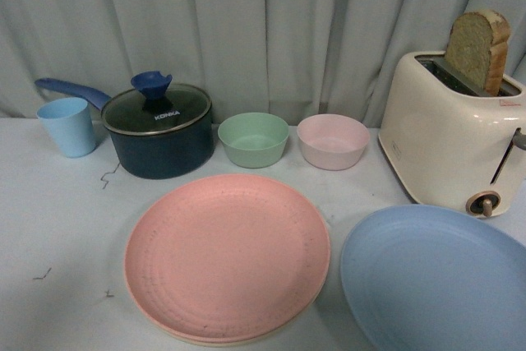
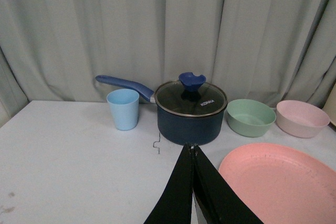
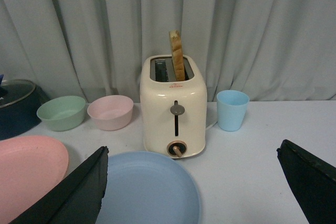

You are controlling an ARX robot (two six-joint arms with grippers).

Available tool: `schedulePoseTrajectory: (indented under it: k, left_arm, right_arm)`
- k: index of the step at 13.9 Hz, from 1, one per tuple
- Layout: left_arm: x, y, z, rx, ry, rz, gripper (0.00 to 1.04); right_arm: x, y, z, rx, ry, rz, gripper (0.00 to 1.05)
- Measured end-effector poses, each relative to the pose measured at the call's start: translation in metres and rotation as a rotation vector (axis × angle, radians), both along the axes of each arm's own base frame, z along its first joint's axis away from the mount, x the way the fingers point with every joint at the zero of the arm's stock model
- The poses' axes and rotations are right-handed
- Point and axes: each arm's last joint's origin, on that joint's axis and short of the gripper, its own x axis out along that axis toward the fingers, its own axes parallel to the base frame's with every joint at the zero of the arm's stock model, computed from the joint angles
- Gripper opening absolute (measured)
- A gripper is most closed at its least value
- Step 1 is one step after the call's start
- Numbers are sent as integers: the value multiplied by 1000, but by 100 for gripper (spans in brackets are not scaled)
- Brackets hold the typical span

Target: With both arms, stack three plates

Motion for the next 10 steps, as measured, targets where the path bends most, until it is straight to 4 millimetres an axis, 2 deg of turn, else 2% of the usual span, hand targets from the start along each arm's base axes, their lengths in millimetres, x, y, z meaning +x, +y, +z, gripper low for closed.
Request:
schedulePoseTrajectory:
  k: [1,6,7,8,10]
  left_arm:
    - [-7,0,0,0,0,0,2]
    - [-14,0,0,0,0,0,2]
    - [-19,0,-5,0,40,0,2]
    - [-25,0,-3,0,4,0,2]
    - [-25,0,-4,0,16,0,2]
  right_arm:
    - [0,0,0,0,0,0,98]
    - [0,0,0,0,0,0,98]
    - [0,0,0,0,0,0,98]
    - [0,0,0,0,0,0,98]
    - [0,0,0,0,0,0,98]
